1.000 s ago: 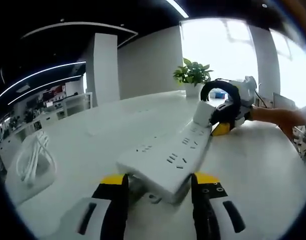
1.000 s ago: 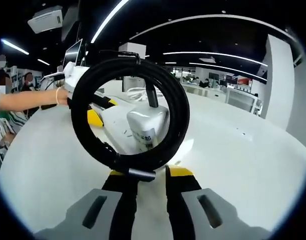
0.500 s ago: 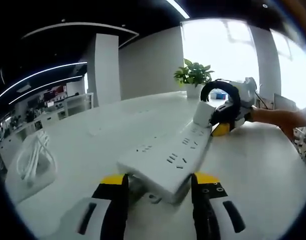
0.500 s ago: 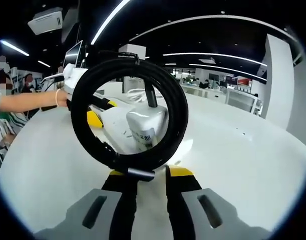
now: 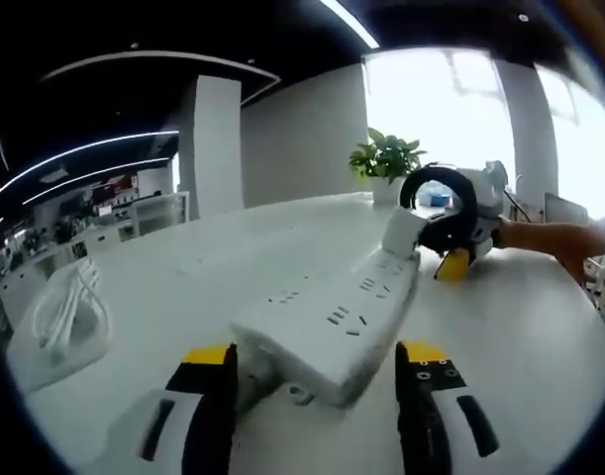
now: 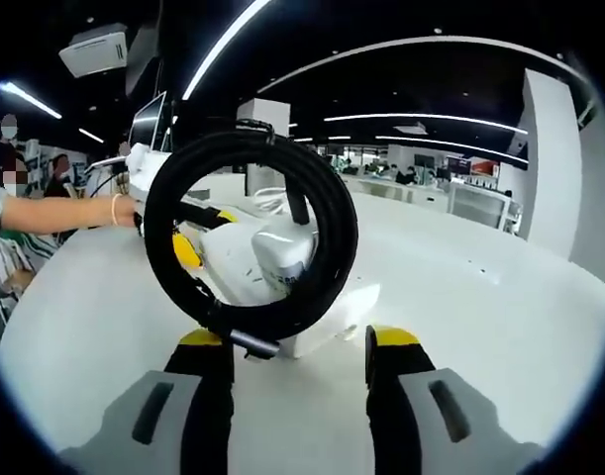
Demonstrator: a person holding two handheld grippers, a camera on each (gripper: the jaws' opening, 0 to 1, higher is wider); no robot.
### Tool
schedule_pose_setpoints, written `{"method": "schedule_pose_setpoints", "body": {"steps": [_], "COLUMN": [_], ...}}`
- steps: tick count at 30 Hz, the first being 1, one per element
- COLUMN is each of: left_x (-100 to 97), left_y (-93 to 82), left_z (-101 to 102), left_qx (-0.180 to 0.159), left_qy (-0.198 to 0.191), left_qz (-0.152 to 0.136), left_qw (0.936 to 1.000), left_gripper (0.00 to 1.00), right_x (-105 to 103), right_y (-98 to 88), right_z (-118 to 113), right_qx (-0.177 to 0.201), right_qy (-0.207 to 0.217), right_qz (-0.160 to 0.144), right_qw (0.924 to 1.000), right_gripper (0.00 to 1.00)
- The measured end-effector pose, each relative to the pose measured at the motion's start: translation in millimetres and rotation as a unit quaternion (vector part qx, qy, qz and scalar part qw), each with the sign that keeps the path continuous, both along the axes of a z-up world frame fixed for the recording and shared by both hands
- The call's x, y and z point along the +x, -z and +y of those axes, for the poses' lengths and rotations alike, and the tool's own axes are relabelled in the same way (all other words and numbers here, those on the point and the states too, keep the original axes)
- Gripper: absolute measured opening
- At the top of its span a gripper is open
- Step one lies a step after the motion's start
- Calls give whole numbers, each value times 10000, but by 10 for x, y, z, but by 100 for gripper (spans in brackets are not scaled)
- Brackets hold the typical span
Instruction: Straighten the power strip on the desk, plug the charger into it
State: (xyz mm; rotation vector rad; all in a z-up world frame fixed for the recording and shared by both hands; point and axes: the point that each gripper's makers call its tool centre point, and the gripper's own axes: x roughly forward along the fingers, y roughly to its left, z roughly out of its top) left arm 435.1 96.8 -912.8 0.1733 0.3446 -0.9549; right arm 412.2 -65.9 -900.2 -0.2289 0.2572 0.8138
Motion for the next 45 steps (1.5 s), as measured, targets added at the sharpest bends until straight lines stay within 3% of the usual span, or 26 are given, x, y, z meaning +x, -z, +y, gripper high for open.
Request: {"method": "schedule_pose_setpoints", "body": {"steps": [9, 15, 20, 28, 31, 35, 40, 45], "left_x": [-92, -118, -149, -261, -339, -407, -489, -586], "left_y": [23, 13, -74, -225, -264, -291, -356, -395], "left_z": [-41, 19, 27, 27, 24, 35, 84, 151], "left_qx": [177, 182, 30, -226, -348, -391, -417, -413], "left_qy": [103, -18, -76, -152, -139, -129, -200, -263], "left_qz": [-18, 16, -34, -146, -70, -108, -141, -8], "left_qw": [9998, 9998, 10000, 9995, 9993, 9991, 9988, 9988], "left_gripper": [87, 92, 98, 97, 99, 99, 99, 96], "right_x": [-16, -55, -83, -188, -255, -352, -502, -659], "right_y": [-95, -71, -76, -184, -212, -241, -388, -478], "right_z": [-31, 2, 14, 30, 30, 30, 31, 10], "right_qx": [307, 379, 412, 492, 356, 239, 515, 462], "right_qy": [16, -86, -113, -126, -157, -214, -262, -402], "right_qz": [-18, 60, 28, -130, -186, -242, -246, -383], "right_qw": [9995, 9992, 9991, 9986, 9991, 9992, 9980, 9974], "right_gripper": [77, 100, 100, 100, 100, 100, 100, 100]}}
